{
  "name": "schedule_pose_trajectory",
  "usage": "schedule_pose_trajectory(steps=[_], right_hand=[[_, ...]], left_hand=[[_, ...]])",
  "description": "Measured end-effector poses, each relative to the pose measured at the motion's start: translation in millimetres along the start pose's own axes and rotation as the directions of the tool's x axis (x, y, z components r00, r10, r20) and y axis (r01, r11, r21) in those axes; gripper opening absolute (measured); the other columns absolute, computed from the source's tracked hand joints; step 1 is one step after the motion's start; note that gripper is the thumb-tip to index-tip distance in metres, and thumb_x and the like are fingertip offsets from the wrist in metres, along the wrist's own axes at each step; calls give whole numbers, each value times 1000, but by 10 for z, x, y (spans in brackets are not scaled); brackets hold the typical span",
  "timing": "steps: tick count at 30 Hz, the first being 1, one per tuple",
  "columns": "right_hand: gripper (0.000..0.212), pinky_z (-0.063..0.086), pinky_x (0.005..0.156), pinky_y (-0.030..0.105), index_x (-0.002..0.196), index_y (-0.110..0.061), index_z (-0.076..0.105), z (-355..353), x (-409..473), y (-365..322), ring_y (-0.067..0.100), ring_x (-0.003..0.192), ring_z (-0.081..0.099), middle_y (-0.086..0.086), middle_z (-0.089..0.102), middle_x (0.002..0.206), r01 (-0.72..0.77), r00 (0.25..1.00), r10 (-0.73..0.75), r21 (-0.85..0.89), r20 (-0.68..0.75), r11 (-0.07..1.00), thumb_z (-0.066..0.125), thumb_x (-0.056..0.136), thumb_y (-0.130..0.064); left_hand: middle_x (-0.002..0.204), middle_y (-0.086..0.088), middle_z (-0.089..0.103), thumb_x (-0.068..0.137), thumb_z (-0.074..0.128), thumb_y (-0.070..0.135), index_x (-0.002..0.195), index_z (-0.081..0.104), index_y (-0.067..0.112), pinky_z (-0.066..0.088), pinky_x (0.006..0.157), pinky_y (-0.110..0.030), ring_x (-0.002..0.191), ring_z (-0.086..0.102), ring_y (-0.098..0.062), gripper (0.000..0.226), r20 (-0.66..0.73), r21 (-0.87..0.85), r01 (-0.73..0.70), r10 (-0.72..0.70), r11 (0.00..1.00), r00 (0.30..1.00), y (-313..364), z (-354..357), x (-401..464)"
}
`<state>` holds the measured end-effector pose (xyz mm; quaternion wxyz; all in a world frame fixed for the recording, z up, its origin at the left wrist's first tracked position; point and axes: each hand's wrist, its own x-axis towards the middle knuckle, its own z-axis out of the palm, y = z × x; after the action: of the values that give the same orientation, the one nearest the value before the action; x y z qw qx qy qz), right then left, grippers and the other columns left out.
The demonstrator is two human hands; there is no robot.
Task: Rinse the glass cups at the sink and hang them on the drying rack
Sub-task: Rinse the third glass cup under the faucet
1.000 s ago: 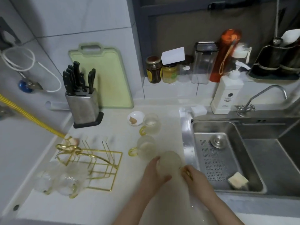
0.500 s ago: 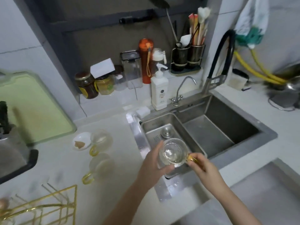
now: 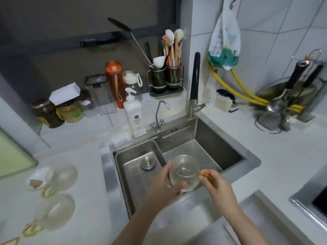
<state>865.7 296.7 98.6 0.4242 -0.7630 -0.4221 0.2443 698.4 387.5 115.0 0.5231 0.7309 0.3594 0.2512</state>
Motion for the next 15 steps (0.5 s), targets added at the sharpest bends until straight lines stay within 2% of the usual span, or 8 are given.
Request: schedule_pose_trajectory(steps=[3,5,7,9,12,15], right_hand=[[11,52,70,26,93,-28,63,-362,336,140,4,76,63,-9,68,80,30,1000,-30,-23,-4,999,62,86,-36],[8,47,66,22,89,-29,60,-565,556,228,5,73,62,-8,66,77,42,999,-42,-3,-7,999,62,86,-36],[9,45,64,18,88,-29,58,-720,735,289,7,73,61,-8,64,77,33,999,-34,6,29,999,61,87,-37],[12,42,61,14,90,-24,58,-833,861,330,8,73,61,-7,64,78,41,997,-41,-3,70,999,60,88,-36],[17,42,60,14,89,-20,60,-902,1010,399,11,71,61,-5,64,75,52,992,-52,2,119,999,58,89,-37],[21,46,60,18,87,-17,60,-837,1125,485,13,71,62,-3,65,76,18,988,-18,2,152,1000,57,89,-38]], left_hand=[[108,22,64,68,69,44,105,52,56,52,88,-25,102,61,2,42,-65,-6,68,-69,998,996,92,382,328],[108,19,64,74,69,35,106,53,49,53,90,-34,101,62,-2,38,-111,-16,101,-102,995,989,106,627,536],[102,15,62,83,68,19,103,51,39,51,89,-26,96,61,-5,33,-151,-76,163,-173,984,973,175,831,667],[96,8,65,87,65,9,101,54,29,50,78,-16,88,64,-3,27,-199,-136,178,-203,975,959,219,973,755],[107,3,66,83,70,20,117,55,20,50,80,-13,96,64,-3,37,-268,-229,212,-271,950,925,263,1070,841],[110,-2,63,83,70,24,117,53,21,48,81,-12,98,61,-9,38,-315,-272,245,-327,931,891,236,1078,942]])
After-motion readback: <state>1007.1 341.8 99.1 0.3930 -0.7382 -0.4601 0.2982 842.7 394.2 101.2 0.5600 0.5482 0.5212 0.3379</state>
